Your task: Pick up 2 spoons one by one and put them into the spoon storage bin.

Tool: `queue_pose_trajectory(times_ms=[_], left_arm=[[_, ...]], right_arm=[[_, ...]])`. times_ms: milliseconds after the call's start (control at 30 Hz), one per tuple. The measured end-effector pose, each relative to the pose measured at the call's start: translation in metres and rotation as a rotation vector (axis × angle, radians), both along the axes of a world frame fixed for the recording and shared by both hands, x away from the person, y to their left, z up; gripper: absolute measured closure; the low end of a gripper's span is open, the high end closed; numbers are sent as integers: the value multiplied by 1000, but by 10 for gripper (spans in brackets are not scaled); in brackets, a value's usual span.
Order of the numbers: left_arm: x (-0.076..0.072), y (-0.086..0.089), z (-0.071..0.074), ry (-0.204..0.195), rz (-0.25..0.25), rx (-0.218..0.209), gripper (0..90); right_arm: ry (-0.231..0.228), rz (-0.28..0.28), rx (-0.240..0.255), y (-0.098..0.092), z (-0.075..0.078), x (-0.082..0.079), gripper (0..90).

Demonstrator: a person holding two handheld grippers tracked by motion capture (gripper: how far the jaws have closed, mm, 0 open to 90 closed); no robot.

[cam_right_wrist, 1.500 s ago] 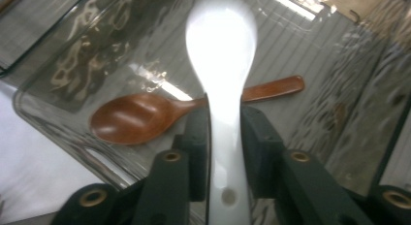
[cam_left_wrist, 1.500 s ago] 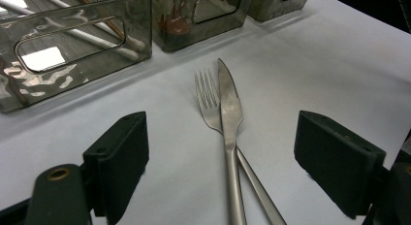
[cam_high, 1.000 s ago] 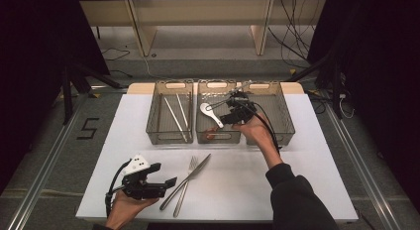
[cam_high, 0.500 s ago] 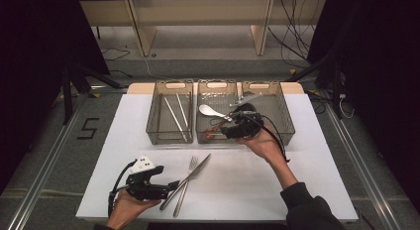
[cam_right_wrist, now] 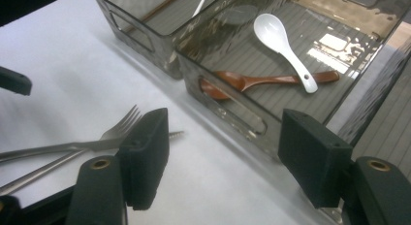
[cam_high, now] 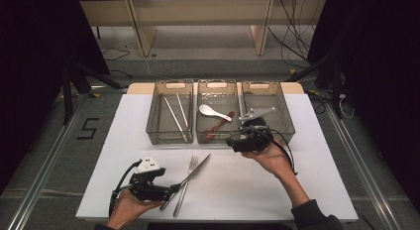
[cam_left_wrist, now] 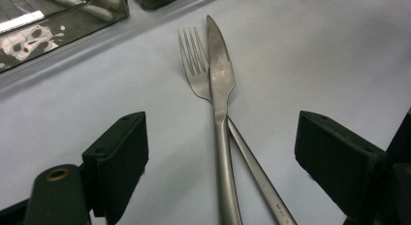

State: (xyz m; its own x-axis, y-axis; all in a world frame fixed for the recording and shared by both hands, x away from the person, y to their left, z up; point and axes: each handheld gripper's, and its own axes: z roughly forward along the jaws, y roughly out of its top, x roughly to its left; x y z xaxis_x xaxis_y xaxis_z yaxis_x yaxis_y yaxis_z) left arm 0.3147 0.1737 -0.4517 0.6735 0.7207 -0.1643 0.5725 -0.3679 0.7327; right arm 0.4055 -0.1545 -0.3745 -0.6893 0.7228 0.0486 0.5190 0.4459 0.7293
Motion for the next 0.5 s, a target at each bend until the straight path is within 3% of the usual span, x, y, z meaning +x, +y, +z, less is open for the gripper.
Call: queue_pose_trajectory(times_ms=[200, 500], left_arm=[[2, 0, 0, 26, -2, 29, 192], [4, -6, -1, 72, -19, 84, 195]], right_arm=[[2, -3, 10, -13, -8, -16, 346], [8, -32, 70, -36, -20, -37, 342]])
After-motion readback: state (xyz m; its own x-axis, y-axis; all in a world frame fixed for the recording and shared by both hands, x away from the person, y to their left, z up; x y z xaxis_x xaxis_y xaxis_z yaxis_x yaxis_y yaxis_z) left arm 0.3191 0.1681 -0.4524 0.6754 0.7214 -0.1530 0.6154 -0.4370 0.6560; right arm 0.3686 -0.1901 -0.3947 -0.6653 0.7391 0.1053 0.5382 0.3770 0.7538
